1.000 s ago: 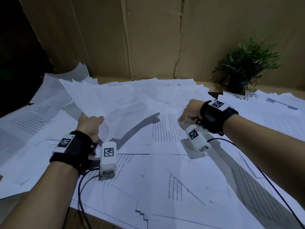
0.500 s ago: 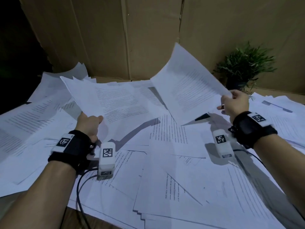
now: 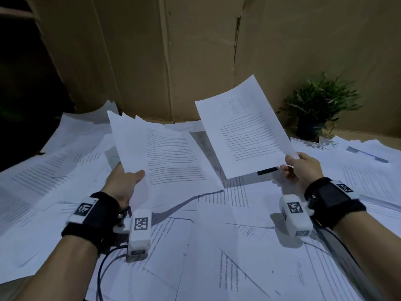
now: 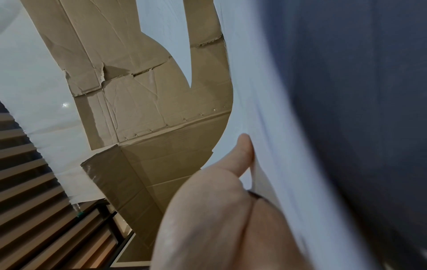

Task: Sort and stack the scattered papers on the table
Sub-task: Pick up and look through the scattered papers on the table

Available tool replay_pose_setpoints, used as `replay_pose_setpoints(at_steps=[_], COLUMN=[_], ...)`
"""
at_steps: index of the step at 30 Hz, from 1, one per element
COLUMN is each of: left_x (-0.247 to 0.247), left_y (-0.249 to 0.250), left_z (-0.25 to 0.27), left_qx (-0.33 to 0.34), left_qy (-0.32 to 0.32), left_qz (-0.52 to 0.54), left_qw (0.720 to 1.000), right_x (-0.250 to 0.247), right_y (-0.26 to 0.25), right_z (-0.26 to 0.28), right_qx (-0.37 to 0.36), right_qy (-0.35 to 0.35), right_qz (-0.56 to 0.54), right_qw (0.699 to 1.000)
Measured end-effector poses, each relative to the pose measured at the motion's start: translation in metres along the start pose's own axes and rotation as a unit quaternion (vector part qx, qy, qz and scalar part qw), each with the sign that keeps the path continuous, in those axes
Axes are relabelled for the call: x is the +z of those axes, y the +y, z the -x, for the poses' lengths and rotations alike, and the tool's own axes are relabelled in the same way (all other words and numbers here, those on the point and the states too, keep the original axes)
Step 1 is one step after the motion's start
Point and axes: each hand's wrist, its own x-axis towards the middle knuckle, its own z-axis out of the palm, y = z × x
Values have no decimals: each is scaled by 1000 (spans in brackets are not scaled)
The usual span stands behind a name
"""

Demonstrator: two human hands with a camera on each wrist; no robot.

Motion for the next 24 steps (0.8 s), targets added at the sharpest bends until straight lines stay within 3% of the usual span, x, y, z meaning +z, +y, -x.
replay_pose_setpoints(at_steps=[14, 20, 24], left_x=[6, 6, 7], left_y=[12, 14, 15], left_z=[15, 16, 16], left_qx=[51, 72, 76], left_qy=[-81, -95, -96], left_qz=[69, 57, 48], left_qw=[993, 991, 991], right_x=[42, 51, 52], right_y=[14, 10, 11], right_z=[59, 79, 78], right_qx=[32, 79, 53], right_qy=[-164, -291, -313], right_qz=[55, 117, 159], right_qw=[984, 946, 935])
